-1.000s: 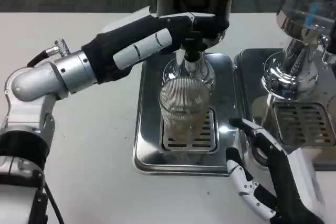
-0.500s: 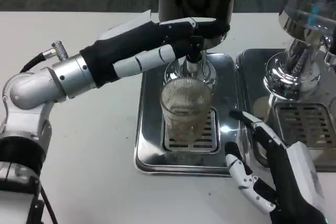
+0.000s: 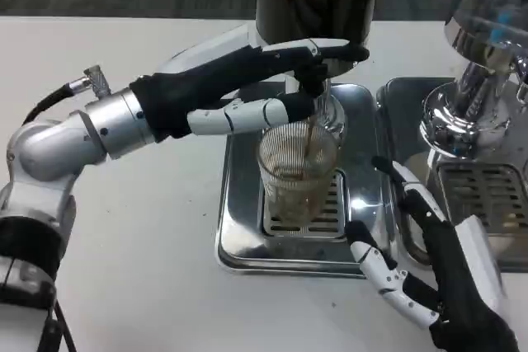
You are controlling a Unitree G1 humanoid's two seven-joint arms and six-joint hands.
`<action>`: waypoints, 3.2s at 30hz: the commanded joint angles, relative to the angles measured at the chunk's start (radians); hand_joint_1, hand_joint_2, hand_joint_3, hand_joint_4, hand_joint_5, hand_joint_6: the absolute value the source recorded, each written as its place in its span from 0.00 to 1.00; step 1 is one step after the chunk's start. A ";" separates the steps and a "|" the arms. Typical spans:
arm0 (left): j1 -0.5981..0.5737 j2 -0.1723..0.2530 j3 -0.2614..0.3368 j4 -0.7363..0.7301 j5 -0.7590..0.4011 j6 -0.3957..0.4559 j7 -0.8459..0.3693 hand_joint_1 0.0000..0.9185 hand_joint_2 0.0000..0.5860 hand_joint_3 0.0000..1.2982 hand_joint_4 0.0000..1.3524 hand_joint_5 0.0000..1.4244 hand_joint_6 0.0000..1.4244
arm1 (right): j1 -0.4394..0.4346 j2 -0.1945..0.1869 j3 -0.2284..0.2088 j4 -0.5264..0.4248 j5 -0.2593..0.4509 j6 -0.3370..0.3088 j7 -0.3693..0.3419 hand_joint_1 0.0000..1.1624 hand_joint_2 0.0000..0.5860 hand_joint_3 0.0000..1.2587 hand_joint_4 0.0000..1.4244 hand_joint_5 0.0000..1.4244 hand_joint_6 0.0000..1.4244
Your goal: Grasp the cup under the faucet to collect the drink, then remove the cup.
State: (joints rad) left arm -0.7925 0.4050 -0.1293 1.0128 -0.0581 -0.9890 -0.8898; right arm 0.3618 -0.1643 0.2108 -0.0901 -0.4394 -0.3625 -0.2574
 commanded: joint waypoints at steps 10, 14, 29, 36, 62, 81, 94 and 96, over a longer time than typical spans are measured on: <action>0.056 0.014 -0.044 0.018 0.068 0.001 0.004 0.00 0.35 0.13 0.03 0.04 0.02 | -0.110 -0.031 -0.031 0.116 0.204 -0.056 0.206 0.54 0.37 0.00 0.00 0.00 0.06; 0.061 0.014 -0.042 0.014 0.062 0.002 0.002 0.00 0.35 0.13 0.03 0.04 0.02 | -0.150 -0.037 -0.039 0.160 0.253 -0.064 0.271 0.59 0.35 0.00 0.00 0.00 0.06; 0.073 0.022 -0.034 -0.002 0.052 0.003 0.004 0.00 0.35 0.13 0.04 0.04 0.03 | -0.248 0.033 -0.081 0.367 0.289 -0.222 0.255 0.65 0.34 0.00 0.00 0.00 0.09; 0.082 0.032 -0.032 -0.013 0.049 0.005 0.004 0.00 0.35 0.14 0.05 0.05 0.03 | -0.297 0.048 -0.076 0.439 0.255 -0.254 0.241 0.65 0.34 0.00 0.00 0.00 0.09; 0.117 0.057 -0.032 -0.057 0.039 0.017 0.007 0.00 0.35 0.16 0.06 0.05 0.03 | -0.428 0.054 -0.076 0.581 0.211 -0.225 0.215 0.64 0.35 0.00 0.00 0.00 0.08; 0.137 0.068 -0.033 -0.085 0.040 0.029 0.013 0.00 0.35 0.16 0.07 0.05 0.03 | -0.502 0.075 -0.067 0.656 0.198 -0.210 0.214 0.63 0.36 0.00 0.00 0.00 0.07; 0.150 0.076 -0.035 -0.105 0.042 0.034 0.022 0.00 0.36 0.16 0.07 0.05 0.03 | -0.539 0.077 -0.060 0.693 0.197 -0.197 0.220 0.59 0.37 0.00 0.00 0.00 0.07; 0.152 0.076 -0.035 -0.108 0.042 0.035 0.024 0.00 0.36 0.16 0.07 0.05 0.03 | -0.542 0.077 -0.059 0.699 0.197 -0.197 0.221 0.59 0.37 0.00 0.00 0.00 0.07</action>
State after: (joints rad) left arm -0.6799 0.4636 -0.1384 0.8937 -0.0633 -0.9810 -0.8417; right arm -0.1667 -0.0882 0.1495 0.5930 -0.2442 -0.5661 -0.0375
